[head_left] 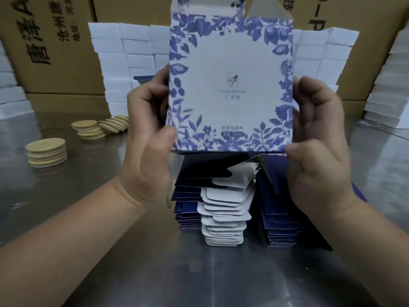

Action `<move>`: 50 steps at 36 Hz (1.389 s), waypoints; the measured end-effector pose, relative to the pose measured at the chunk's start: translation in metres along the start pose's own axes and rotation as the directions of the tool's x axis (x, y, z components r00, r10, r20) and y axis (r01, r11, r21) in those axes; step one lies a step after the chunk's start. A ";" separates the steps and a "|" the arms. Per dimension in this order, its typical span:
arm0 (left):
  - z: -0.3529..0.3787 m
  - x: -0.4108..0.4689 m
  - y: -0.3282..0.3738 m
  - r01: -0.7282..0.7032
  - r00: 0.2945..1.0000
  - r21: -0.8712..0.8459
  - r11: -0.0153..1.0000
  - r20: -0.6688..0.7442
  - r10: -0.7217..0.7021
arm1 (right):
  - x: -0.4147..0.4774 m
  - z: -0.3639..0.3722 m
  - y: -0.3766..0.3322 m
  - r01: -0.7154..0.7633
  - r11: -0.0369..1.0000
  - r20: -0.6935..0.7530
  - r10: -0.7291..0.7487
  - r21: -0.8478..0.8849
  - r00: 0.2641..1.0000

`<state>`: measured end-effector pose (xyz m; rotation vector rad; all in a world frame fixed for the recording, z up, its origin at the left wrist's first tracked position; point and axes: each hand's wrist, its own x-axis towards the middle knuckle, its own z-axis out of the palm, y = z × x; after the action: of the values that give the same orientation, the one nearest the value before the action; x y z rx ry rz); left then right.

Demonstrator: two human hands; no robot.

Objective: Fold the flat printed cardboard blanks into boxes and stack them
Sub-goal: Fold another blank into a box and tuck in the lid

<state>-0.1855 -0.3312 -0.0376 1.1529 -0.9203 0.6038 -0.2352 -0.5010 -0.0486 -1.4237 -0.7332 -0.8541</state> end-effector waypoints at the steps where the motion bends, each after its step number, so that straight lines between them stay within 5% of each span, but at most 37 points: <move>1: -0.004 -0.005 -0.007 -0.044 0.996 0.023 0.999 0.078 0.042 | -0.002 -0.002 0.003 0.002 0.998 0.008 -0.002 -0.068 1.000; 5: -0.013 -0.006 -0.012 -0.159 0.967 0.161 0.974 0.227 0.120 | -0.001 0.000 0.005 0.009 0.966 -0.009 -0.011 -0.259 1.000; 15: -0.013 -0.002 -0.002 -0.080 0.979 0.345 0.935 0.202 0.009 | 0.000 -0.003 -0.001 -0.025 0.899 -0.017 0.019 -0.437 1.000; 26: -0.015 0.000 0.008 -0.055 0.969 0.300 0.952 0.245 -0.022 | 0.001 -0.003 -0.001 -0.002 0.928 0.129 0.054 -0.373 0.990; 40: -0.012 -0.004 0.006 -0.004 0.991 0.229 0.973 0.131 -0.027 | -0.001 -0.003 -0.004 -0.019 0.934 0.019 0.028 -0.358 0.999; 45: -0.009 0.000 0.009 0.180 0.984 0.022 0.983 -0.021 -0.180 | 0.007 -0.004 -0.006 -0.133 0.967 -0.096 0.114 -0.219 0.989; 50: -0.008 0.006 0.015 0.284 0.958 0.008 0.959 -0.037 -0.283 | 0.007 -0.004 -0.010 -0.148 0.978 -0.129 0.129 -0.146 0.983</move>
<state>-0.1921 -0.3191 -0.0264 1.2552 -0.7040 0.3960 -0.2402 -0.5055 -0.0381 -1.5284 -0.4799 -0.8932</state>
